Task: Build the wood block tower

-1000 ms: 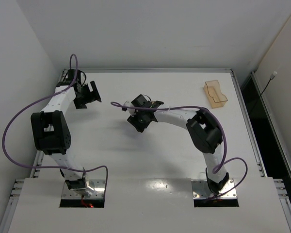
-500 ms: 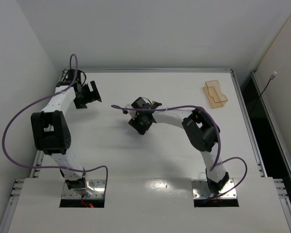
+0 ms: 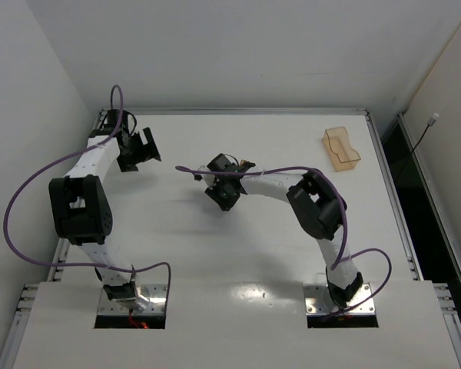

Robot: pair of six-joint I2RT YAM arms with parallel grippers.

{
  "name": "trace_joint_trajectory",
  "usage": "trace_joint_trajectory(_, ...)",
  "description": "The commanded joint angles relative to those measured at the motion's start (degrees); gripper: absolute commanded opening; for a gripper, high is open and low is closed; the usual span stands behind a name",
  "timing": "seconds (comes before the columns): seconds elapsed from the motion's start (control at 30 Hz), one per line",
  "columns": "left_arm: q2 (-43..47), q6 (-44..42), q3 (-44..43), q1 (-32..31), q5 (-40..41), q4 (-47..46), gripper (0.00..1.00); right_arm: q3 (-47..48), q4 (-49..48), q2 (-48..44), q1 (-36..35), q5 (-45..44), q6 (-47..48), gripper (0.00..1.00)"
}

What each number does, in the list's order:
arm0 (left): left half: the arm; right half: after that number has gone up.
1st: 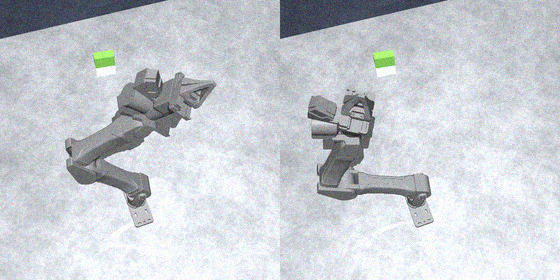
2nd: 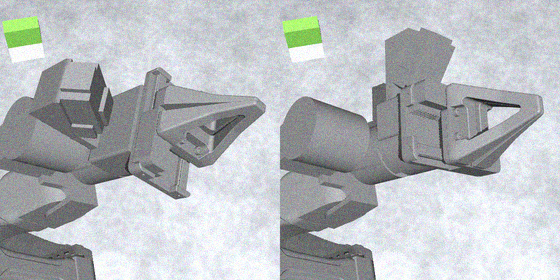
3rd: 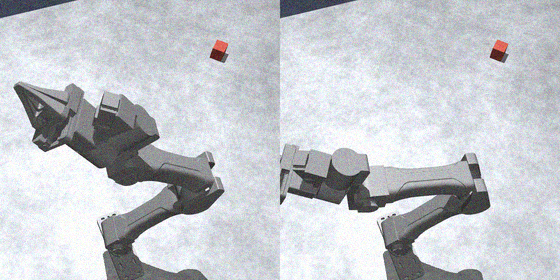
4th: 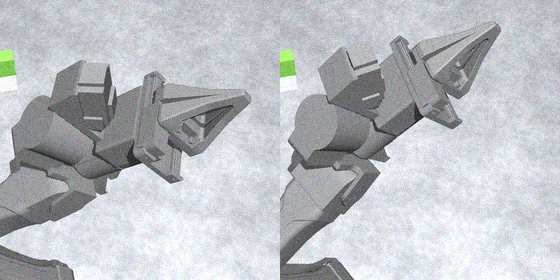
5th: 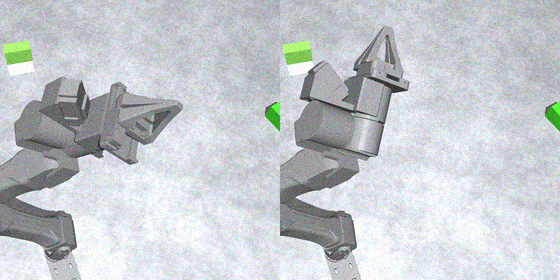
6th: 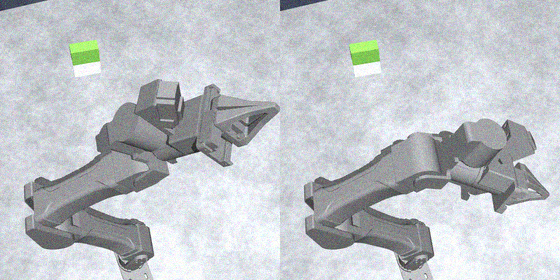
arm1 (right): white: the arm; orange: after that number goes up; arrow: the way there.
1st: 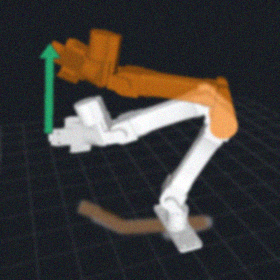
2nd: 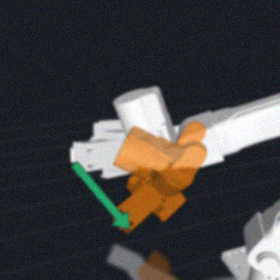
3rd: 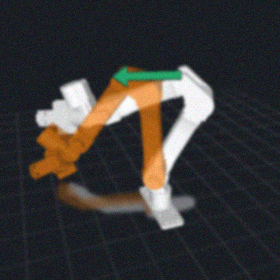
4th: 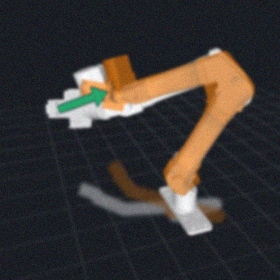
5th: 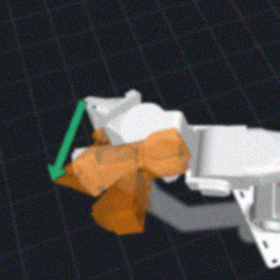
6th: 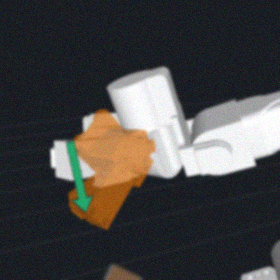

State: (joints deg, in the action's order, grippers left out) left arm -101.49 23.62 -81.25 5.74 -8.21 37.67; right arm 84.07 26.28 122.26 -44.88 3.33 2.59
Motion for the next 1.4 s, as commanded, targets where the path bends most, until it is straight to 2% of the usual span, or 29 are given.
trace_joint_trajectory(0.0, -0.3, 0.6, -1.2, 0.8, -0.8, -1.4, 0.85, 2.7, -0.3, 0.5, -0.4, 0.7, -0.4, 0.19)
trace_joint_trajectory(0.1, -0.8, 0.6, -1.2, 0.8, -1.3, -1.4, 0.85, 2.7, -0.3, 0.5, -0.4, 0.1, 0.1, 0.03)
trace_joint_trajectory(0.13, -0.8, 0.6, -0.7, 0.8, -1.3, -1.4, 0.85, 2.7, -0.3, 0.5, -0.4, 0.1, 0.1, 0.0)
trace_joint_trajectory(0.37, 1.8, 0.6, 0.9, -0.4, 0.4, -1.9, 0.85, 2.7, -0.8, -6.4, -0.9, -2.4, -1.3, 0.0)
trace_joint_trajectory(0.47, 4.0, 1.1, 3.8, -1.6, 1.6, -3.3, 0.88, 3.2, -0.8, -11.1, -1.5, -5.0, -2.6, 0.0)
trace_joint_trajectory(0.63, 8.0, 1.1, 7.6, -2.2, 3.2, -4.5, 0.91, 6.1, -0.1, -16.6, -2.1, -6.1, -4.0, 0.0)
trace_joint_trajectory(0.7, 8.6, 1.1, 7.6, -2.7, 3.2, -4.5, 0.91, 9.9, 2.3, -17.1, -1.6, -6.1, -4.6, 0.0)
trace_joint_trajectory(0.83, 9.1, 1.1, 7.0, -2.7, 3.2, -5.1, 0.91, 16.4, 6.0, -15.0, 0.1, -5.6, -5.6, 0.0)
trace_joint_trajectory(1.37, 5.1, 1.1, 4.3, -2.7, 2.1, -3.9, 0.91, 15.6, 9.6, -8.7, 10.6, -5.6, -8.8, 0.0)
